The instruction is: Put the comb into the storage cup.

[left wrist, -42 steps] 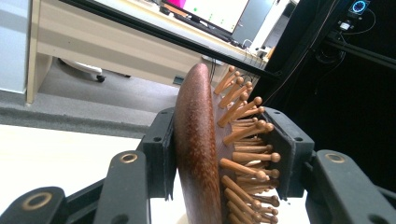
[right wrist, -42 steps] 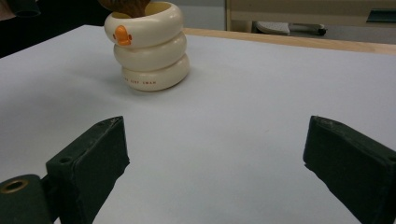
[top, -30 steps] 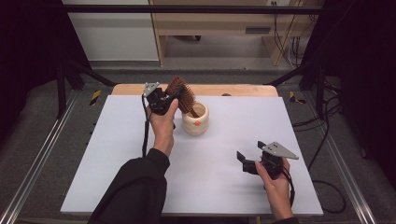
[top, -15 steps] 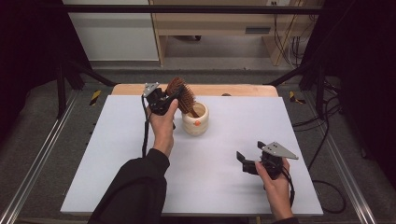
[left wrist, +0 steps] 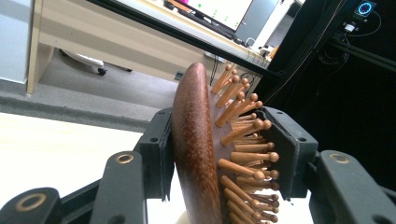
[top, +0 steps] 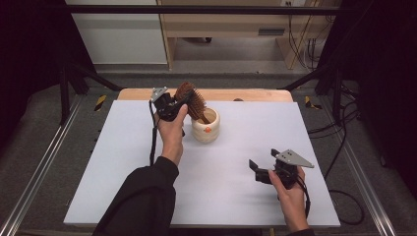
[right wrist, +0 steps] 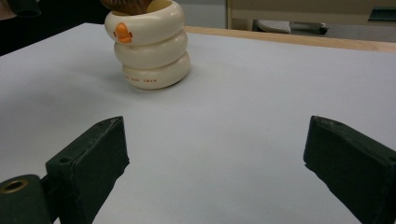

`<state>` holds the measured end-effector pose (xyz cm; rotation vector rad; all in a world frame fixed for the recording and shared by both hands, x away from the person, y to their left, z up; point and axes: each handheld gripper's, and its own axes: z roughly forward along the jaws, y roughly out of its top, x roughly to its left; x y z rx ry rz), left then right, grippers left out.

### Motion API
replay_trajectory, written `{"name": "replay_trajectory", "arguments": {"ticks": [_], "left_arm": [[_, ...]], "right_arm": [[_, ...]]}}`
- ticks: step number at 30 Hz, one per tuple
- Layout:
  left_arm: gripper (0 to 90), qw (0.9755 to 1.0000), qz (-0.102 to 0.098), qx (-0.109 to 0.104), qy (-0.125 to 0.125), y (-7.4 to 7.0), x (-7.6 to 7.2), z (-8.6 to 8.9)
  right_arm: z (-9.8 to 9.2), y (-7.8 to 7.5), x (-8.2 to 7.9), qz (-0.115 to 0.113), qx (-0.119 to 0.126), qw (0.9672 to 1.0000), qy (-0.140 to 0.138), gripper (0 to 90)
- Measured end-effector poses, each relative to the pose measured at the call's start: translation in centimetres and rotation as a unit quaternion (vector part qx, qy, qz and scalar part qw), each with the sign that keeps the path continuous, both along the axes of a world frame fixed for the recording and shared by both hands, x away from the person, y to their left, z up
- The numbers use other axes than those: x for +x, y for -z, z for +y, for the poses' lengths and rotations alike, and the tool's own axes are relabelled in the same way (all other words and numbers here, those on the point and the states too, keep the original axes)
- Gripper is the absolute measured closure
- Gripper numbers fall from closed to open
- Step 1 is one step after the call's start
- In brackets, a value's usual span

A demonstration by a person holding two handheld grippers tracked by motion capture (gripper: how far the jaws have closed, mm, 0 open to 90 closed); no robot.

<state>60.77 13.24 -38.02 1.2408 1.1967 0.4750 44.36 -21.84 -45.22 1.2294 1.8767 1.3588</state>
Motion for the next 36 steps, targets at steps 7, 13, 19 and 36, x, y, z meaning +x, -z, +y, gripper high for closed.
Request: {"name": "replay_trajectory", "arguments": {"ticks": [7,13,19,36], "left_arm": [[47.2,1.0,0.001,-0.001,0.0,-0.01,0.0,0.0],[46.7,1.0,0.0,-0.001,0.001,0.01,0.01,-0.01],[46.0,1.0,0.0,0.0,0.001,0.04,0.05,0.06],[42.2,1.0,-0.003,-0.007,-0.002,0.12,0.09,0.43]], "right_arm": [[0.02,0.02,0.0,0.0,0.0,1.0,0.0,6.7],[0.03,0.02,0.0,0.0,0.0,1.0,0.0,6.6],[0.08,0.05,0.01,0.001,0.0,1.0,-0.002,6.6],[0.18,0.13,0.02,0.002,-0.001,1.0,-0.005,6.6]]}}
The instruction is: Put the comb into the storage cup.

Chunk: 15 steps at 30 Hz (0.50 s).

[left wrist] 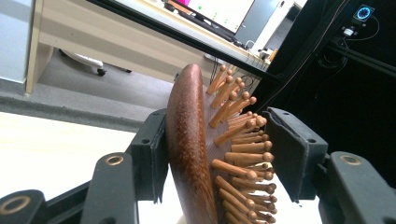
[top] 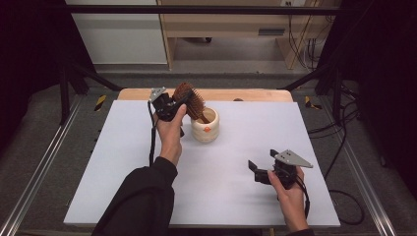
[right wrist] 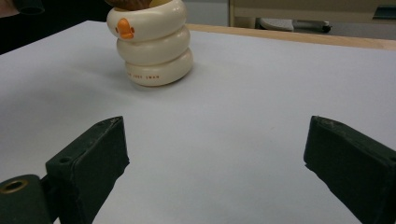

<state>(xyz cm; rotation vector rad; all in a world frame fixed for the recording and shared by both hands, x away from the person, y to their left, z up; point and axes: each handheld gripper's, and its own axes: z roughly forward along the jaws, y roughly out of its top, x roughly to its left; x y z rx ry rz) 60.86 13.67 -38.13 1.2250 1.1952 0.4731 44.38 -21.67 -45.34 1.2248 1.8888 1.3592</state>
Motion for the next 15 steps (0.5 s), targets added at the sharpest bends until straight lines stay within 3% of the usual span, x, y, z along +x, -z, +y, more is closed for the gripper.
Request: {"name": "replay_trajectory", "arguments": {"ticks": [15], "left_arm": [[32.4,1.0,-0.001,0.001,0.002,0.01,0.03,0.07]], "right_arm": [[0.1,0.05,0.0,0.002,0.0,1.0,-0.002,6.6]]}}
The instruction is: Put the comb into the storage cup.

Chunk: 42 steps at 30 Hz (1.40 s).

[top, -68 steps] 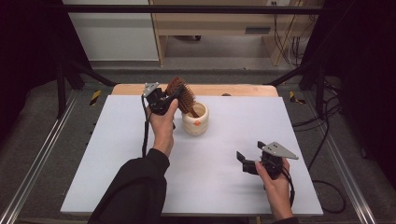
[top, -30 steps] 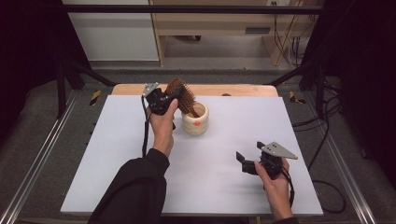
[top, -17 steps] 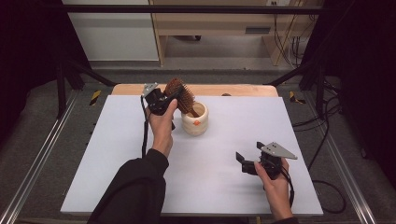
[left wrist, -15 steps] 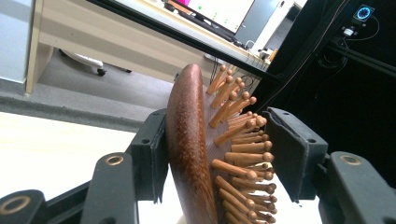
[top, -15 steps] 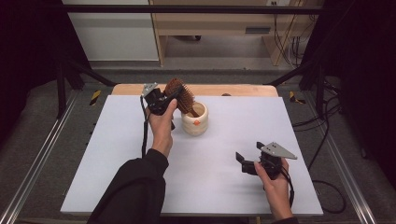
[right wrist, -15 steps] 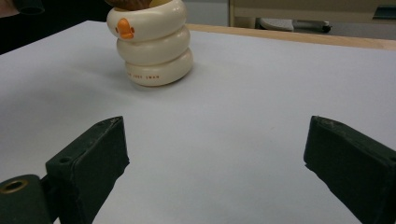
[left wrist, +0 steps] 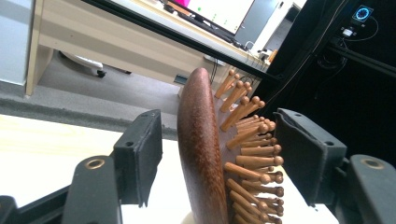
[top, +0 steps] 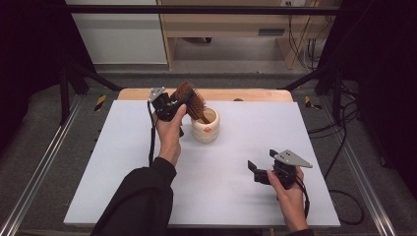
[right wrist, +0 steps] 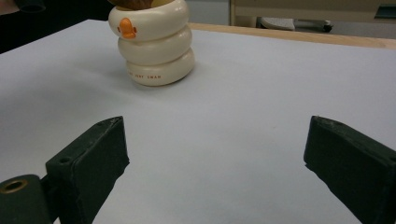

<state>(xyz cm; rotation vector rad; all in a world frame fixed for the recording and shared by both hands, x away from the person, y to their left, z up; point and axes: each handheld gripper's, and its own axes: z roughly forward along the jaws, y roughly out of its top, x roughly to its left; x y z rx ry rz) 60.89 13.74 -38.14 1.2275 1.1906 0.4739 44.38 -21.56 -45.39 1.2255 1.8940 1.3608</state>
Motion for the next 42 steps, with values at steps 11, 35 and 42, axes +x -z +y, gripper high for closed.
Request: {"name": "replay_trajectory", "arguments": {"ticks": [11,35,42], "left_arm": [[18.9,0.9998,-0.009,0.016,0.005,0.0,-0.4,-0.4],[5.3,0.998,-0.022,0.056,0.016,-0.7,-1.7,-0.6],[4.3,0.9977,-0.025,0.061,0.017,-0.9,-1.9,-0.5]], "right_arm": [[0.0,0.0,0.0,0.0,0.0,1.0,0.0,6.5],[-0.1,0.0,0.0,-0.001,0.007,1.0,0.0,6.5],[0.0,0.2,0.0,0.002,0.003,1.0,-0.003,6.5]]}}
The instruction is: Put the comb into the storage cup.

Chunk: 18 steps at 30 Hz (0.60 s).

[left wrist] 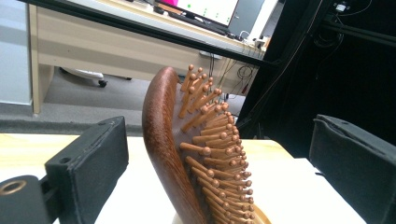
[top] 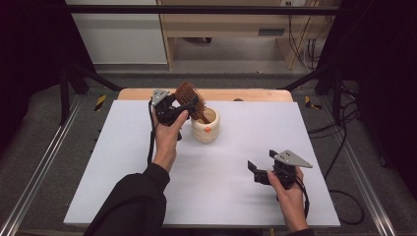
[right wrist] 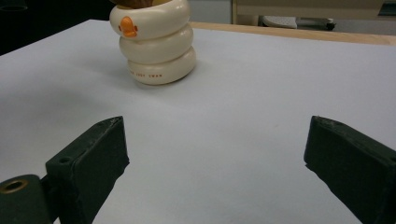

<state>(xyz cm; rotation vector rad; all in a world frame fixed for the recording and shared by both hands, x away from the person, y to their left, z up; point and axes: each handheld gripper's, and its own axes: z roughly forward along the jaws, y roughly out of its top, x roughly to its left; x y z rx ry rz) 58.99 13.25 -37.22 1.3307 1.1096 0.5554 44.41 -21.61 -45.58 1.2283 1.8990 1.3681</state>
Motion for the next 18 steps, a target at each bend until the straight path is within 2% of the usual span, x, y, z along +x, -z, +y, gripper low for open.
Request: {"name": "replay_trajectory", "arguments": {"ticks": [6,9,12,13,14,17,18], "left_arm": [[3.4,0.9999,0.01,0.013,-0.002,-0.3,-0.7,0.3],[3.4,0.9995,0.004,0.031,-0.006,-0.7,-1.8,0.6],[3.4,0.9993,-0.001,0.036,-0.007,-0.7,-2.3,0.8],[3.4,0.9986,-0.002,0.052,-0.006,-0.8,-2.7,0.9],[3.6,0.9986,-0.002,0.052,-0.006,-0.8,-2.7,0.9],[3.8,0.9963,-0.008,0.084,-0.015,-0.8,-3.2,1.3],[3.9,0.9963,-0.008,0.084,-0.015,-0.8,-3.2,1.3]], "right_arm": [[-0.1,-0.1,-0.1,0.0,0.003,1.0,0.001,6.5],[-0.2,-0.5,-0.2,-0.008,0.004,1.0,0.001,6.4],[-0.1,-0.5,-0.1,-0.009,0.003,1.0,0.0,6.4],[-0.1,-0.4,-0.1,-0.007,0.001,1.0,0.0,6.4],[-0.1,-0.4,-0.1,-0.007,0.001,1.0,0.0,6.4],[-0.1,-0.4,-0.1,-0.007,-0.003,1.0,0.0,6.3],[-0.1,-0.4,-0.1,-0.007,-0.003,1.0,0.0,6.3]]}}
